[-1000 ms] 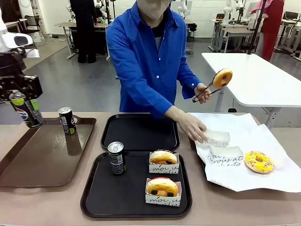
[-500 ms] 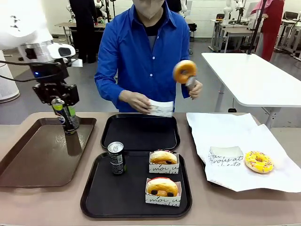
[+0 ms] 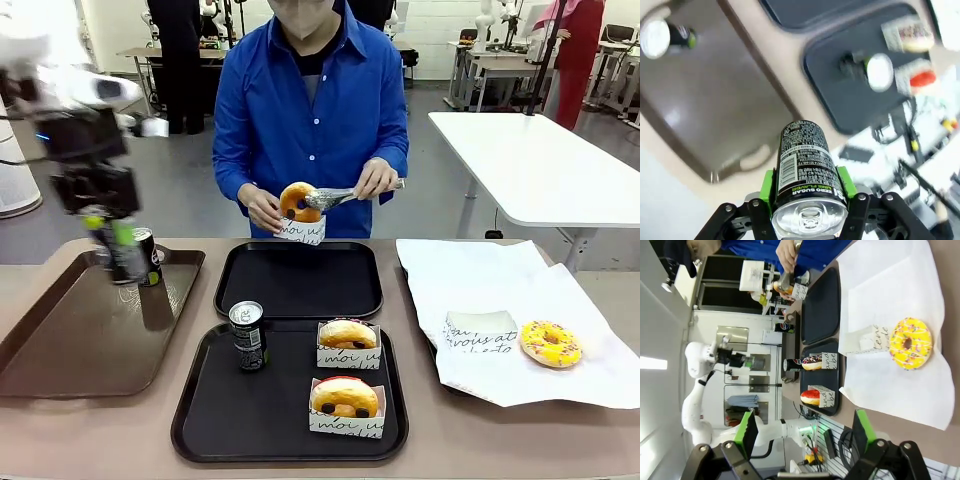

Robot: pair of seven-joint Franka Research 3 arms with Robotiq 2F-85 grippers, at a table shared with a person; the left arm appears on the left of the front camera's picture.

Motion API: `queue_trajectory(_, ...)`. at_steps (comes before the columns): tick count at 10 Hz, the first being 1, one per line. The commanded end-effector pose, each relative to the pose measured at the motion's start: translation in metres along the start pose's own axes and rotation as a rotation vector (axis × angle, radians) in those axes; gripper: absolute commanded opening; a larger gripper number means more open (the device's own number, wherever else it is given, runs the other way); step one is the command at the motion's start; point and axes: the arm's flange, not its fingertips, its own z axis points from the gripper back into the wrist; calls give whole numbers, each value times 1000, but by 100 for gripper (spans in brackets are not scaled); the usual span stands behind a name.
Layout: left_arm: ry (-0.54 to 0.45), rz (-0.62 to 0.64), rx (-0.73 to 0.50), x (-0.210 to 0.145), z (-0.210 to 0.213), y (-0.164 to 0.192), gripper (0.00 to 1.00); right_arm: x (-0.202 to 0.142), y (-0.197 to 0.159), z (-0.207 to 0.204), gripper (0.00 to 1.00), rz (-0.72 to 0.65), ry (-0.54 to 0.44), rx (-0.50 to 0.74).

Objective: Set up donuts and drinks on trays.
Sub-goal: Pick up one Pepsi coke from the Handle tray and place it on the Flat Tray without a Pepsi coke.

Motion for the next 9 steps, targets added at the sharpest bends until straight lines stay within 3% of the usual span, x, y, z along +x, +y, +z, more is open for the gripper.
queue_trajectory(1,9,-52,-61,-75,41,15,59,2,0,0,100,19,-12,30)
queue_trajectory(4,-19,-7,-31,-75,44,18,59,2,0,0,100,19,-12,30)
queue_trajectory(5,9,-38,-53,-98,54,15,59,2,0,0,100,19,-12,30)
queue_trajectory(9,9,-38,-53,-98,54,15,59,2,0,0,100,19,-12,30)
